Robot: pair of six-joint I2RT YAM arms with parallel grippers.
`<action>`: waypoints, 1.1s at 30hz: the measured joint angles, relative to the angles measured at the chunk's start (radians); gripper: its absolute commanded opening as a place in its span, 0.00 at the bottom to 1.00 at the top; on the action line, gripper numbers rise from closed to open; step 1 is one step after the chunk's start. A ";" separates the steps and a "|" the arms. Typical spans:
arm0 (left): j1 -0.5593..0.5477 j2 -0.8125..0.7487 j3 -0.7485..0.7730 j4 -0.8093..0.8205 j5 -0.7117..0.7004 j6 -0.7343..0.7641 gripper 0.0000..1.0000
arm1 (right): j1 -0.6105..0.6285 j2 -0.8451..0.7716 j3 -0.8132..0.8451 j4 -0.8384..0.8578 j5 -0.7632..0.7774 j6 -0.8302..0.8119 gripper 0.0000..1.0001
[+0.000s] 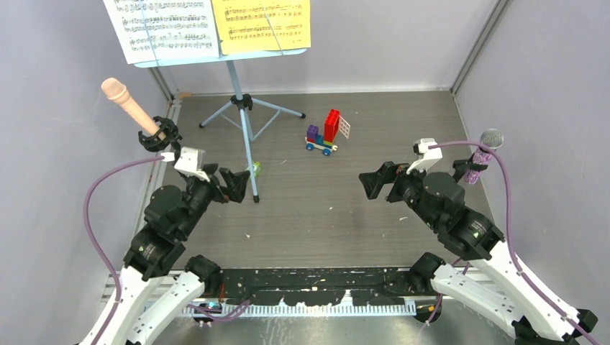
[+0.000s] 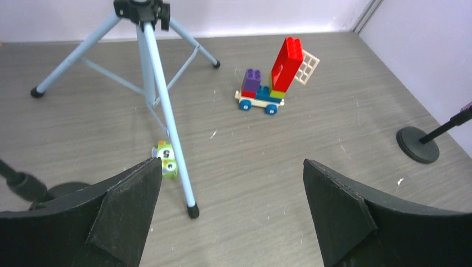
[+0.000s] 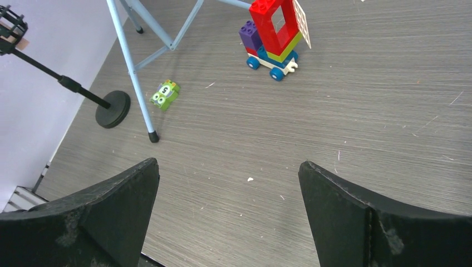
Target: Pack up the instrument practice props
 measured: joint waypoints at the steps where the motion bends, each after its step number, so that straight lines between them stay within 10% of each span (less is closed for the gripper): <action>1: 0.000 0.010 -0.006 0.034 0.000 0.006 1.00 | 0.000 -0.009 0.000 -0.002 -0.002 0.000 1.00; 22: 0.014 0.411 -0.155 0.792 -0.071 0.222 1.00 | 0.000 -0.182 0.000 -0.178 0.014 0.012 1.00; 33: 0.323 0.714 -0.021 1.022 0.111 0.116 0.99 | 0.000 -0.183 0.000 -0.220 0.015 0.024 1.00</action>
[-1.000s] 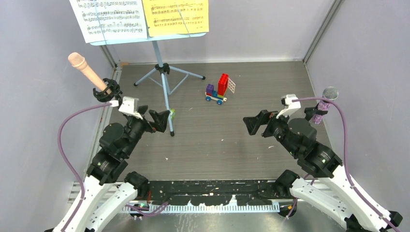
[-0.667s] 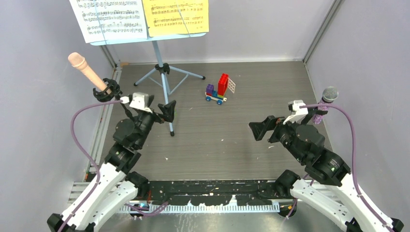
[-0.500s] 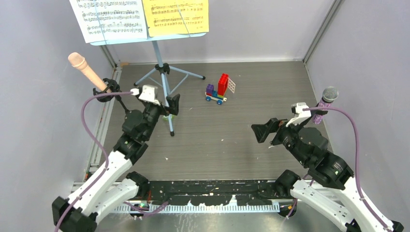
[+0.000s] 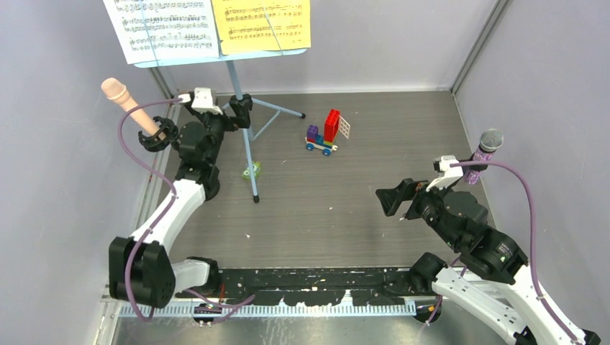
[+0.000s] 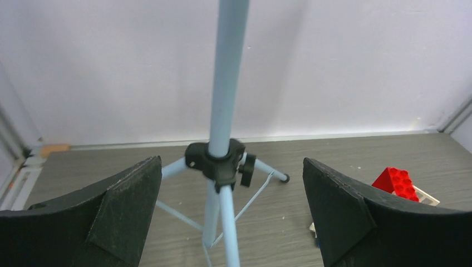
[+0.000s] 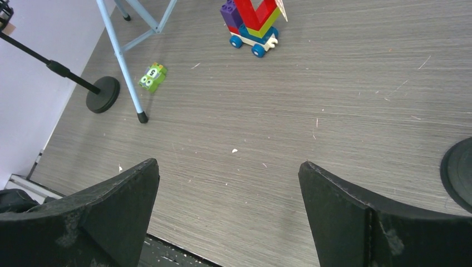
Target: Pack up the instrument practice props
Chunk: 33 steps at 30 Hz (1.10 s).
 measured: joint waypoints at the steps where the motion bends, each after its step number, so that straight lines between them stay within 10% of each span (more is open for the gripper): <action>1: 0.005 0.027 0.020 0.008 0.019 -0.005 0.99 | 0.000 -0.001 0.000 -0.006 0.000 0.000 1.00; 33: 0.101 0.483 0.389 0.105 0.380 -0.099 0.65 | 0.000 -0.006 0.008 -0.066 0.011 0.019 1.00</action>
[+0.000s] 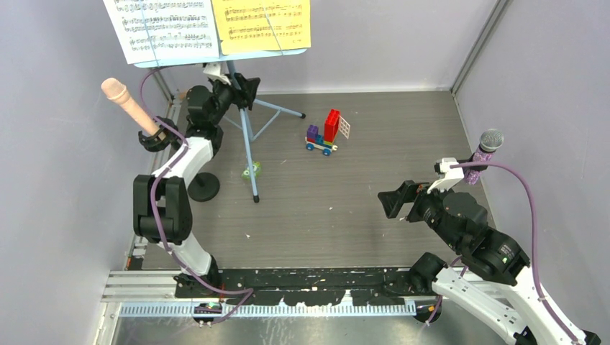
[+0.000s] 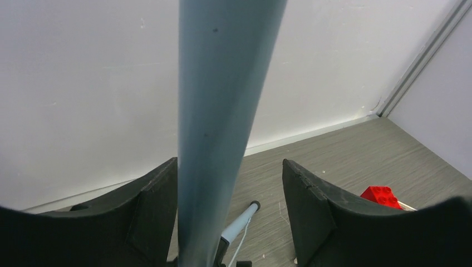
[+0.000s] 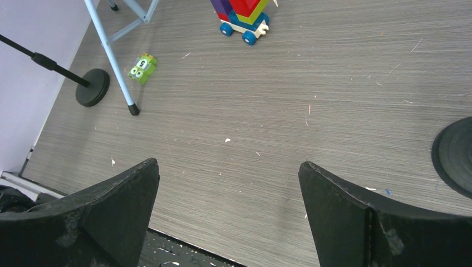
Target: Pack up the instrument practice props
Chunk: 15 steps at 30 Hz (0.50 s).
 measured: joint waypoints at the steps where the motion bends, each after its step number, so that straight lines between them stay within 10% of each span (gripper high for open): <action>1: 0.000 0.010 0.012 -0.005 0.005 -0.002 0.64 | 0.000 0.000 0.000 0.000 0.000 0.000 1.00; 15: 0.006 0.042 0.071 -0.034 0.041 -0.017 0.41 | 0.000 0.001 0.000 -0.002 0.000 0.003 1.00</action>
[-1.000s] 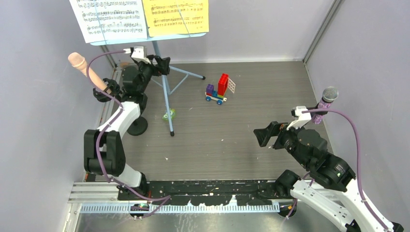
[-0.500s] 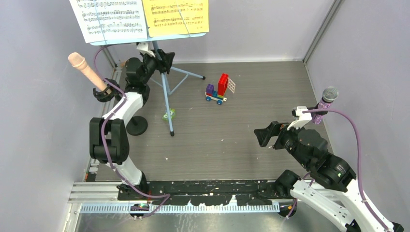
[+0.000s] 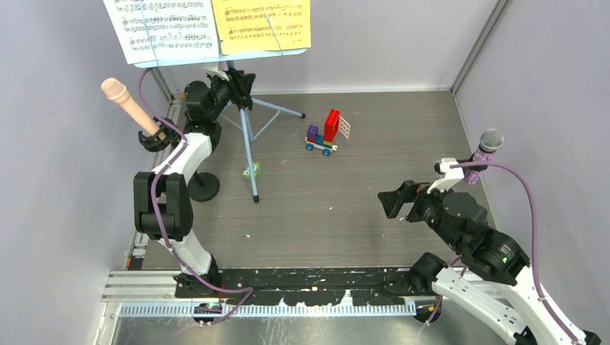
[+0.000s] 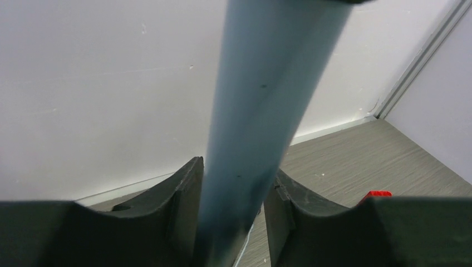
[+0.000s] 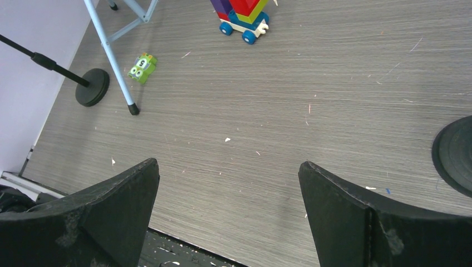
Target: Pack up the instrument practice props
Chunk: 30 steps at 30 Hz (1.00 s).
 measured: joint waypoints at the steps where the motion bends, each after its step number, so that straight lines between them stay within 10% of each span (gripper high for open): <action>1: 0.002 0.001 0.000 0.001 0.000 -0.002 0.38 | 0.000 0.000 0.000 0.000 0.000 0.000 1.00; 16: 0.009 0.010 0.000 0.022 0.034 0.031 0.00 | 0.000 -0.001 0.000 0.000 -0.001 0.000 1.00; 30: 0.006 0.004 0.003 0.011 0.087 0.021 0.00 | 0.000 -0.025 0.000 -0.003 0.000 0.001 1.00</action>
